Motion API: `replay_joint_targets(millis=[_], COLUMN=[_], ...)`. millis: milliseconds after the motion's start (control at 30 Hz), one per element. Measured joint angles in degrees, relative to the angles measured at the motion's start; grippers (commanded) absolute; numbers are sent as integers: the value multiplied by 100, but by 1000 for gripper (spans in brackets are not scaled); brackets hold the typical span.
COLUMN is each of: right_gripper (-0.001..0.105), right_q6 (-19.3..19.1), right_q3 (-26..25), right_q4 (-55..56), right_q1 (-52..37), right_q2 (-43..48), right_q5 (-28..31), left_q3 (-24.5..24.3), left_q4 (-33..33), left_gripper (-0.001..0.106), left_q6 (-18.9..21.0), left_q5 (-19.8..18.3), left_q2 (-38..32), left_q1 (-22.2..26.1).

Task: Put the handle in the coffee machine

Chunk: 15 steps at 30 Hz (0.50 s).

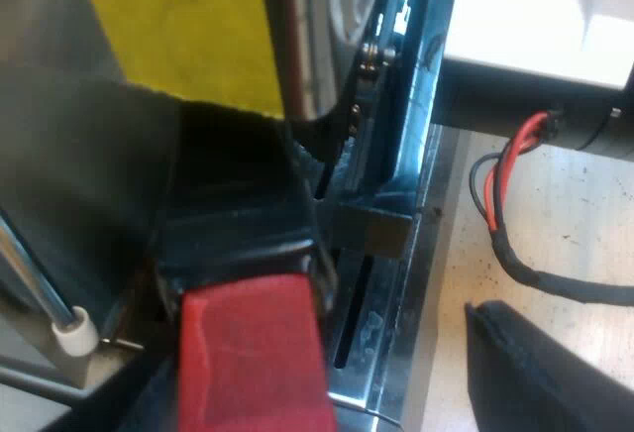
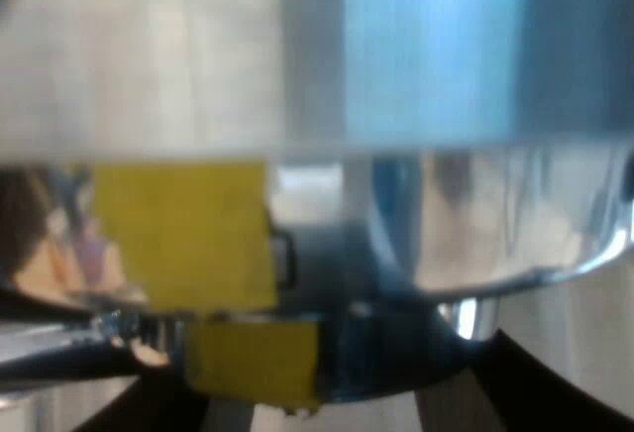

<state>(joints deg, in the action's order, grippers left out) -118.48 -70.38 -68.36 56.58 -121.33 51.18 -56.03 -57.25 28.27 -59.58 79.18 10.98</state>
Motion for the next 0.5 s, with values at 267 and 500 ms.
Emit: replay_joint_targets(millis=[267, 500], right_gripper=[39, 39], right_q6=[-24, -24], right_q3=[0, 0], right_q4=[-36, -36], right_q1=[0, 0], right_q2=[0, 0], right_q5=[92, 91], left_q3=[-423, -453], left_q4=[191, 198], left_gripper=[57, 56], left_q6=[15, 255], left_q5=[-403, -493], left_q2=[-137, -219], left_q1=[97, 219])
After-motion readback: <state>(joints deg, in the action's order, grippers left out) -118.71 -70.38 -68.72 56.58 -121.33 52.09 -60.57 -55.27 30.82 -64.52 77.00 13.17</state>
